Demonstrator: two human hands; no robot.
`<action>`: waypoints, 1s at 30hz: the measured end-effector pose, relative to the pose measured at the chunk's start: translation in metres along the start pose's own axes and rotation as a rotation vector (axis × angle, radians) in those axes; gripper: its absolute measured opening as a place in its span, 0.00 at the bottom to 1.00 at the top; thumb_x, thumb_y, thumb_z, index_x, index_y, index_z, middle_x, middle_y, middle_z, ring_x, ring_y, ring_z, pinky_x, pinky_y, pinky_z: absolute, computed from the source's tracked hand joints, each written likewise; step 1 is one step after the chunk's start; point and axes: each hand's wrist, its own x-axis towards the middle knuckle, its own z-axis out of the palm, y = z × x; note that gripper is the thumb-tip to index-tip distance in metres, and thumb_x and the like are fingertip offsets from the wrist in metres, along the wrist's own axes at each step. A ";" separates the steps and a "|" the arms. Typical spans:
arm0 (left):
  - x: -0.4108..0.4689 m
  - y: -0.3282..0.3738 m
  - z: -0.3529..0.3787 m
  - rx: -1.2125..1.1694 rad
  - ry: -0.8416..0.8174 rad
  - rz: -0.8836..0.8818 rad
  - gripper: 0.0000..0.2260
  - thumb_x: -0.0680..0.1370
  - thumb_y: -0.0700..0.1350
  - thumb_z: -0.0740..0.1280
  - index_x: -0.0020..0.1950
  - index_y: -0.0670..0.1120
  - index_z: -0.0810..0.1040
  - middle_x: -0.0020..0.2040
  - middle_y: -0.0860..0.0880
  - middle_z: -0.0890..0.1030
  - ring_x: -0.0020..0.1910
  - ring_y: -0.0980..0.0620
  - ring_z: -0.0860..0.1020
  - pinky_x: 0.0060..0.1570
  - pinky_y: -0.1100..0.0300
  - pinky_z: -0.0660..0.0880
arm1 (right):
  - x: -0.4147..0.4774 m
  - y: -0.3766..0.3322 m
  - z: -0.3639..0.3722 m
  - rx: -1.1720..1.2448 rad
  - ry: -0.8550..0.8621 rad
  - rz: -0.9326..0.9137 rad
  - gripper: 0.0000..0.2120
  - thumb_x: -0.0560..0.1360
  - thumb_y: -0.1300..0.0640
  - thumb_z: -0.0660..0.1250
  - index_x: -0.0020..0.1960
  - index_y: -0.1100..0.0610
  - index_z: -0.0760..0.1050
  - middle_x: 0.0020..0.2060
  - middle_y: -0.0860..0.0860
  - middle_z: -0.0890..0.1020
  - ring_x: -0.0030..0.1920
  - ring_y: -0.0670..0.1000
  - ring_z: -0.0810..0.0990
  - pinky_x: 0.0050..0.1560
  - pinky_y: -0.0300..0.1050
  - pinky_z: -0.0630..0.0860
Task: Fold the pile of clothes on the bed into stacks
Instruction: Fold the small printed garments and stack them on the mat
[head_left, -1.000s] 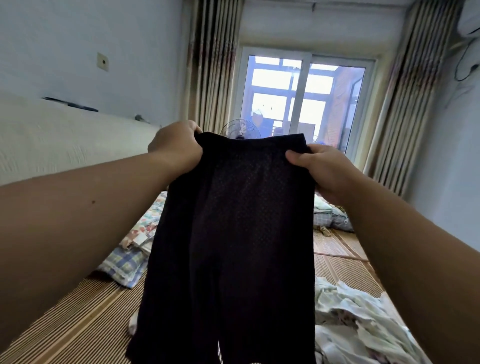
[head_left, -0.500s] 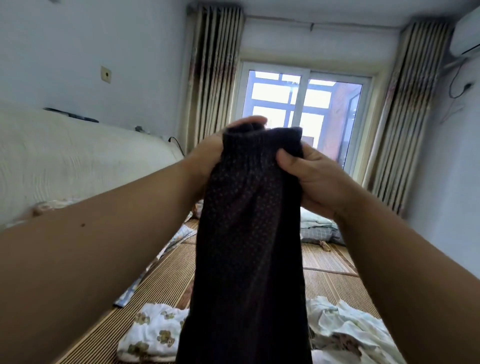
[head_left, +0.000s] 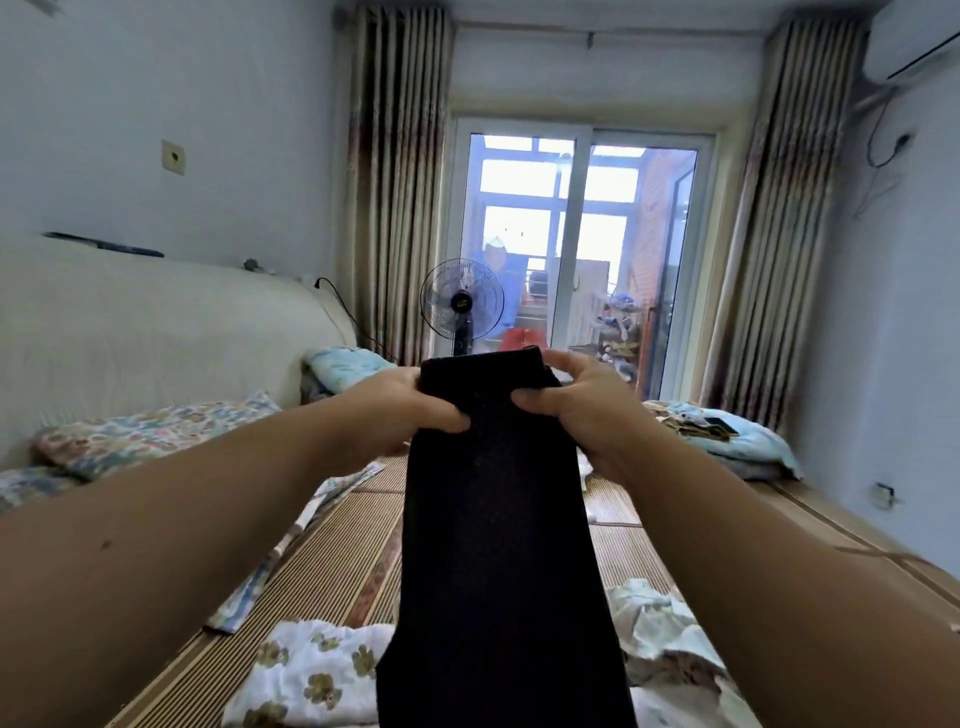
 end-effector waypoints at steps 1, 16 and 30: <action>0.006 0.001 0.005 0.083 0.094 0.000 0.11 0.69 0.41 0.74 0.49 0.44 0.79 0.46 0.42 0.84 0.45 0.49 0.82 0.46 0.62 0.79 | 0.003 0.001 -0.003 -0.158 0.012 0.015 0.16 0.69 0.68 0.74 0.55 0.59 0.80 0.45 0.56 0.85 0.43 0.52 0.85 0.50 0.49 0.82; 0.066 0.009 0.034 0.440 0.469 0.288 0.12 0.75 0.50 0.68 0.57 0.49 0.78 0.52 0.48 0.82 0.53 0.45 0.79 0.56 0.50 0.75 | 0.040 0.029 -0.022 -0.386 0.161 -0.149 0.12 0.76 0.56 0.68 0.58 0.52 0.71 0.51 0.54 0.79 0.55 0.57 0.79 0.57 0.54 0.77; -0.137 -0.212 0.132 0.589 -0.198 0.047 0.09 0.69 0.49 0.72 0.46 0.52 0.76 0.43 0.54 0.81 0.46 0.51 0.78 0.44 0.57 0.73 | -0.213 0.224 -0.001 -0.906 -0.386 0.307 0.15 0.68 0.48 0.74 0.44 0.50 0.68 0.38 0.45 0.75 0.44 0.50 0.75 0.36 0.39 0.69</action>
